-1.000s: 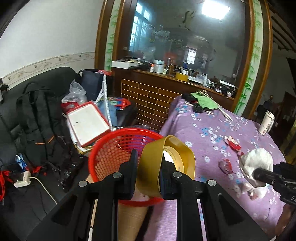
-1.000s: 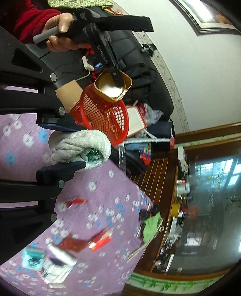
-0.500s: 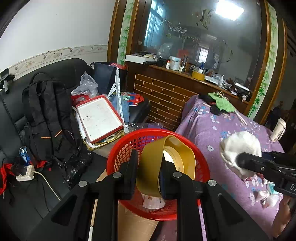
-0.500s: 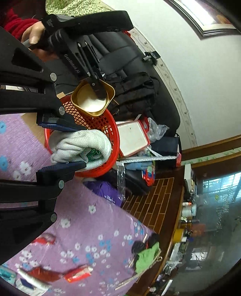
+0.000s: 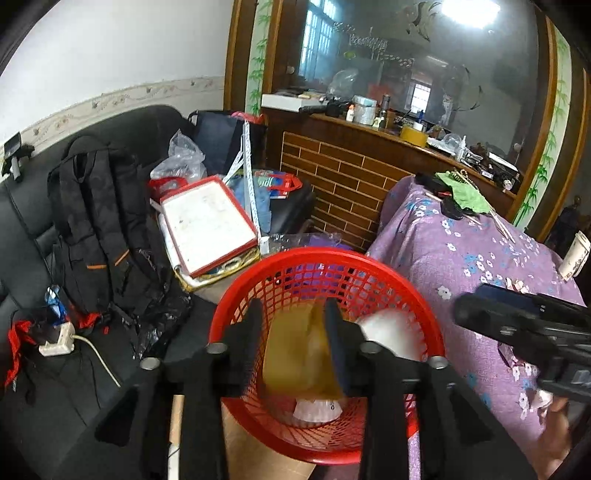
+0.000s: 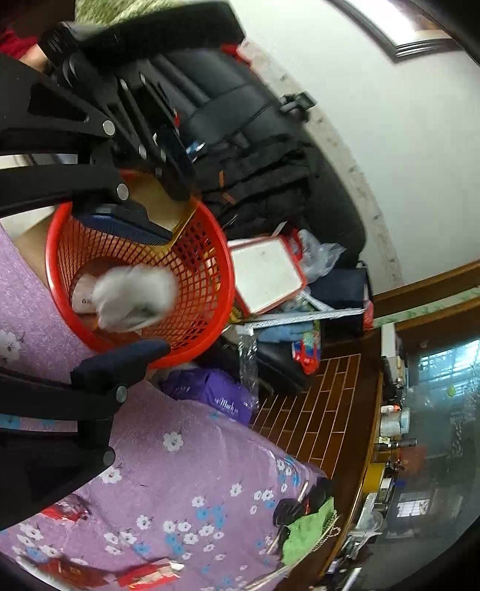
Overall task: Collect trash
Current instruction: 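Carry the yellow tape roll and white cloth bundle over the red basket and open both tools, then grasp the clear plastic bag with the left tool and lift it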
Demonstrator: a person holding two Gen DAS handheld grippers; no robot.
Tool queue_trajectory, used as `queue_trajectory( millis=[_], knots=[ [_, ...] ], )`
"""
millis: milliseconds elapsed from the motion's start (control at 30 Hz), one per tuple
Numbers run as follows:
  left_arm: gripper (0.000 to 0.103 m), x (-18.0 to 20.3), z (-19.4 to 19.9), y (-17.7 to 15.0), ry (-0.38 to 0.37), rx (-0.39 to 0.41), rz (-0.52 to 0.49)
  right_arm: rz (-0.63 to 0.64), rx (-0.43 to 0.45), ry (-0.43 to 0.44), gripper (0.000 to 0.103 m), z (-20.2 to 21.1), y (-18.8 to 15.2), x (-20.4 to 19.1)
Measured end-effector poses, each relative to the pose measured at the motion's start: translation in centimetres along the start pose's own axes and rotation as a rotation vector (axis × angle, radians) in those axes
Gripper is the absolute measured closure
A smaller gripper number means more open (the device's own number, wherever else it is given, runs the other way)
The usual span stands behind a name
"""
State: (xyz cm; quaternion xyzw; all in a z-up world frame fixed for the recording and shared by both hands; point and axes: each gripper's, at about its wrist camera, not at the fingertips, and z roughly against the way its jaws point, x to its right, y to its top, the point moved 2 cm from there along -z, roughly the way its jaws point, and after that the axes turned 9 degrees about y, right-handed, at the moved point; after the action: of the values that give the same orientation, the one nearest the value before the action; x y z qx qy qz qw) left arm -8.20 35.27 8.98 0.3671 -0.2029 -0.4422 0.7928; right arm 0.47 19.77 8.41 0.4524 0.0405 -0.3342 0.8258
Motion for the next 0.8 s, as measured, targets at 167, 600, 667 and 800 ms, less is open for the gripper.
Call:
queue_trajectory(
  millis=[167,600,667,800],
  knots=[
    [0.067,1.8,1.3,0.8,-0.044,0.039,-0.01,-0.039,0.051,-0.006,0.046,5.9,-1.5,2.2],
    [0.061,17.0,5.5,-0.9,-0.42,0.036,-0.265,-0.264,0.218,-0.328,0.046,23.8,-12.4,10.6],
    [0.061,18.4,6.0,-2.0,-0.444,0.013,-0.289,-0.308,0.231,-0.341,0.046,25.5,-14.2,12.0],
    [0.06,21.0,7.0,-4.7,-0.424,-0.027,-0.34,-0.382,0.274,-0.352,0.046,28.0,-17.2,14.8]
  ],
)
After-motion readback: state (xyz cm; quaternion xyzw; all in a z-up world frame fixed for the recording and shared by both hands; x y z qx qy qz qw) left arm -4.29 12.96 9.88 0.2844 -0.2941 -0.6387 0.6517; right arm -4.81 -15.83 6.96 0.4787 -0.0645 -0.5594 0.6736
